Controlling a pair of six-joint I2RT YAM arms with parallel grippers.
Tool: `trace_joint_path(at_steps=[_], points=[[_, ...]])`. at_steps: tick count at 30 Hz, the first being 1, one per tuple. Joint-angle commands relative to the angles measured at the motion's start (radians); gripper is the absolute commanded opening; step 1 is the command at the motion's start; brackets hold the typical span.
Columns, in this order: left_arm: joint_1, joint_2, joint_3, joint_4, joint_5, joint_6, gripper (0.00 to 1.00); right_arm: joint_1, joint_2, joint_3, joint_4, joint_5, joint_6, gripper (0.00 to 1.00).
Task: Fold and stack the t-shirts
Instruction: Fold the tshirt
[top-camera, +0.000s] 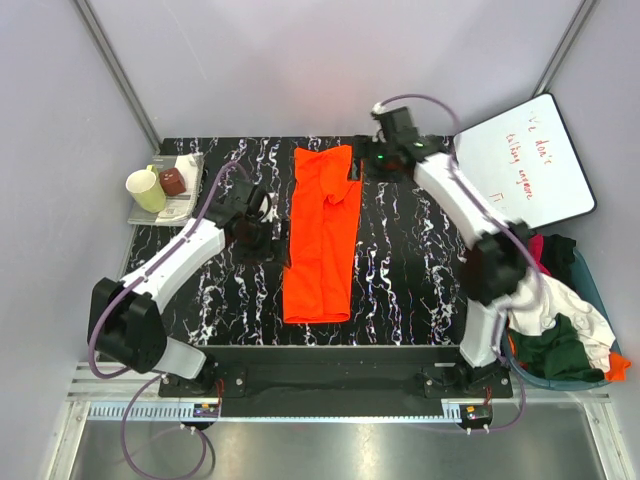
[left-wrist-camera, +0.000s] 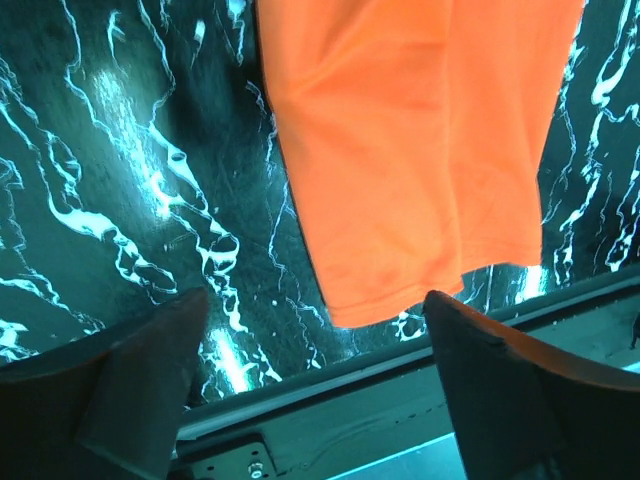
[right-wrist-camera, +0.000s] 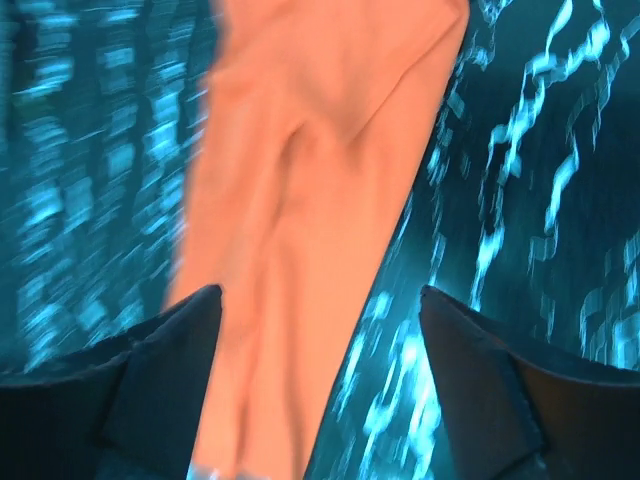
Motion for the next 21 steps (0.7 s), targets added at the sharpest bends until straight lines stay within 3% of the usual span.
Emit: trace_joint_path(at_steps=[1,7,12,21], points=[[0.034,-0.074,-0.124,0.106,0.151,-0.055,0.99,-0.004,-0.359,-0.349,0.034,-0.128,0.127,0.89],[0.044,-0.104,-0.335,0.275,0.316,-0.187,0.99,-0.004,-0.568,-0.797,0.065,-0.318,0.297,0.94],[0.044,-0.112,-0.487,0.411,0.376,-0.29,0.99,-0.004,-0.605,-1.104,0.265,-0.489,0.469,0.94],[0.044,-0.117,-0.602,0.447,0.367,-0.31,0.96,0.01,-0.539,-1.296,0.499,-0.558,0.599,0.91]])
